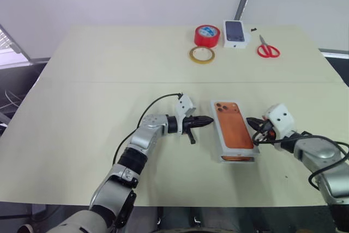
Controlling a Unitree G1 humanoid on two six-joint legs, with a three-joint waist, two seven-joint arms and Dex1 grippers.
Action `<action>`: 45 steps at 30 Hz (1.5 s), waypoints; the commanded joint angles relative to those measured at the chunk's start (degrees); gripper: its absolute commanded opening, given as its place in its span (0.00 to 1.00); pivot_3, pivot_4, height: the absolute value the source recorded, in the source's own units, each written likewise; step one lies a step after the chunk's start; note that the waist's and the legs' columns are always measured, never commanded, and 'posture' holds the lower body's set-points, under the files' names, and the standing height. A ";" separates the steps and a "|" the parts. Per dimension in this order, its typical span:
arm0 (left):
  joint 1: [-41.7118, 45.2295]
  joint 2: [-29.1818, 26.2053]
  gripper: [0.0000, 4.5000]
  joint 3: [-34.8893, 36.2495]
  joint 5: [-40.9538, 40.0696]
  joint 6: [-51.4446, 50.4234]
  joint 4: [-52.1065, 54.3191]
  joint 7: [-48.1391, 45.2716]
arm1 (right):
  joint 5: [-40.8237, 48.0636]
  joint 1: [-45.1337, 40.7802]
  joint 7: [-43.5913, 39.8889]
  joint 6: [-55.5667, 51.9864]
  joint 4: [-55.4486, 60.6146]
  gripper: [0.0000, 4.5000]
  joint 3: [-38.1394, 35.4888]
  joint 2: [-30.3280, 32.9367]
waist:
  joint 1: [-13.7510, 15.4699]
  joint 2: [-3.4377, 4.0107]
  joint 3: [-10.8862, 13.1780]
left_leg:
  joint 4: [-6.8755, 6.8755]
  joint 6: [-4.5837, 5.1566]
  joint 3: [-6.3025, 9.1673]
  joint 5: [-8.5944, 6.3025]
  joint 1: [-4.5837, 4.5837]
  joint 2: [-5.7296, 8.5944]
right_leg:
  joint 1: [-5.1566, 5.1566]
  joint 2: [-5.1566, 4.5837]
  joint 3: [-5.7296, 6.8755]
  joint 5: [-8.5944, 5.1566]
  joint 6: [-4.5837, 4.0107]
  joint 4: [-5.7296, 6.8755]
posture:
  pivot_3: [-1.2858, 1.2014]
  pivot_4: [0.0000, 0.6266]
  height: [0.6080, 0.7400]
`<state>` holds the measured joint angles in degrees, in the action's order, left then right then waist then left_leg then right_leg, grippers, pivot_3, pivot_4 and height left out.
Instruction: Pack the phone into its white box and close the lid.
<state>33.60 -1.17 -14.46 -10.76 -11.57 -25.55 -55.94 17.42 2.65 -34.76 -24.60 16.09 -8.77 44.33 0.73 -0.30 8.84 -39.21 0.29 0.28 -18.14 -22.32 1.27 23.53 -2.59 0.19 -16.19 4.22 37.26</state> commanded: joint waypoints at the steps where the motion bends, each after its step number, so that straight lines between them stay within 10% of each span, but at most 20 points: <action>1: -0.26 0.68 0.00 -1.11 -0.68 0.11 3.19 -0.84 | 0.51 0.03 -0.90 0.31 4.14 0.01 -1.80 0.12 | 0.03 0.00 0.00 | 0.00 0.00 0.00 0.00 0.00 0.00 | 0.00 0.00 0.00 0.00 0.00 0.00 | 0.52 0.24 1.00; 35: -0.39 -2.28 0.00 1.66 -4.33 -4.46 7.19 -1.76 | -3.92 7.28 -7.57 3.08 4.93 0.01 -7.33 4.04 | 0.04 0.04 -0.03 | -0.02 -0.01 0.00 0.01 0.04 0.00 | -0.03 0.01 0.00 0.00 0.00 0.04 | 0.52 0.24 1.00; 45: 8.59 5.58 0.00 2.78 -5.24 -3.22 -0.48 0.70 | 16.41 3.04 -14.82 -4.52 10.73 0.01 -15.52 1.02 | 0.07 0.01 -0.01 | -0.05 -0.01 0.00 0.01 0.07 0.03 | -0.08 0.03 0.01 0.00 0.01 0.05 | 0.52 0.24 1.00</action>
<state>41.54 3.85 -10.92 -16.94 -17.12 -24.40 -55.74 28.65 5.18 -47.88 -27.11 23.03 -22.47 45.83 0.80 -0.29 8.83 -39.25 0.28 0.28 -18.13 -22.24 1.30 23.45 -2.56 0.20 -16.19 4.23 37.30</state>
